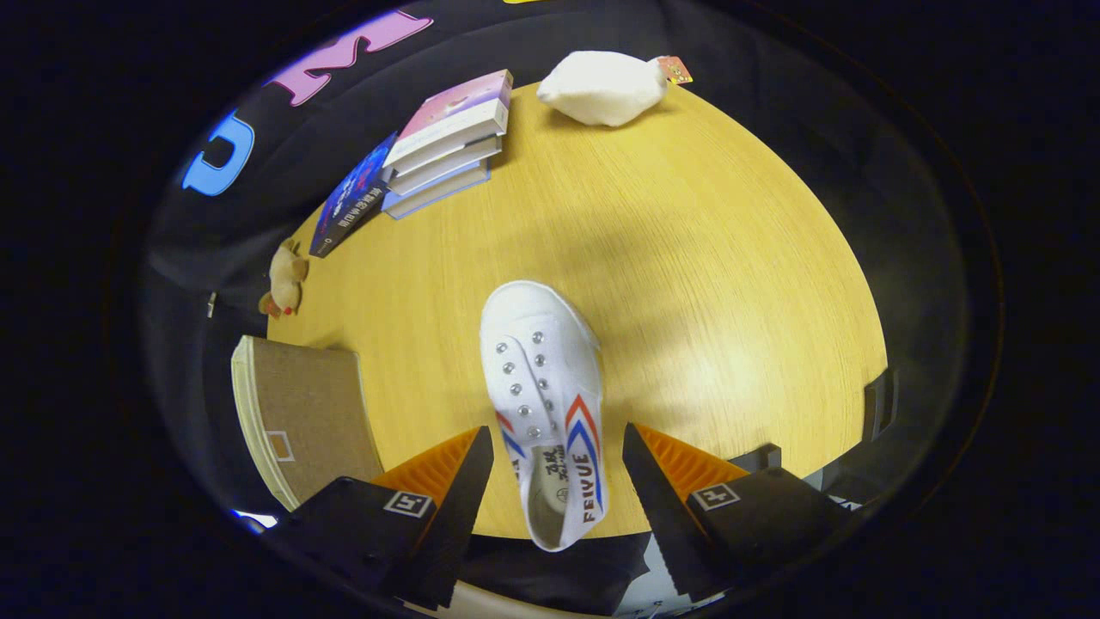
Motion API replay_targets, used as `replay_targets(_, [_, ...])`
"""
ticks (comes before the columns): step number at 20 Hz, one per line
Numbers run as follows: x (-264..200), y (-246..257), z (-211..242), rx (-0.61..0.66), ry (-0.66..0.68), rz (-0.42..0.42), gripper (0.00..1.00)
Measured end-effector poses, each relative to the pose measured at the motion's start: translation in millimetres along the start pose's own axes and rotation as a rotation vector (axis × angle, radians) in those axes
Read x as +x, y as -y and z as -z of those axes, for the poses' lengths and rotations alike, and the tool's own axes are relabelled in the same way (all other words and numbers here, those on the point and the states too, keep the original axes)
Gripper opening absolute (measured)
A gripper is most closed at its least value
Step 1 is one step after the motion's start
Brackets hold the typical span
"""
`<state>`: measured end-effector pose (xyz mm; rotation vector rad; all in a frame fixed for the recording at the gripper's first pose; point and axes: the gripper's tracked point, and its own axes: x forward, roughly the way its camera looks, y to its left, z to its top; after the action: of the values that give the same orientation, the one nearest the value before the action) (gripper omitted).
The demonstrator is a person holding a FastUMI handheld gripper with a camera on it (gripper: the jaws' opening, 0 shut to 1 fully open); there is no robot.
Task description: Open the storage box then place both shoes into the box .Put the left shoe in first, then the right shoe, with the right side of both shoes facing outward in a uniform manner.
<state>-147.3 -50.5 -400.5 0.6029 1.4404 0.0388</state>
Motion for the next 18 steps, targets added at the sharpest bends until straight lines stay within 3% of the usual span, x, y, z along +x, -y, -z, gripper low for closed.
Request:
replay_targets(5, [39.6, 4.7, 6.1, -0.022, -0.079, -0.010, 0.89])
replay_targets(7, [46.5, 3.4, 7.7, -0.038, -0.097, -0.037, 0.80])
replay_targets(8, [47.3, 3.7, 7.6, -0.031, -0.106, -0.051, 0.71])
replay_targets(9, [46.7, 12.4, 8.7, -0.041, -0.110, -0.027, 0.69])
replay_targets(12, [43.6, 12.3, 4.8, 0.000, -0.096, -0.049, 0.27])
replay_targets(14, [32.6, 5.2, 6.7, 0.058, -0.094, -0.048, 0.16])
replay_targets(18, [-6.3, -39.4, -5.0, 0.104, -0.031, -0.141, 0.15])
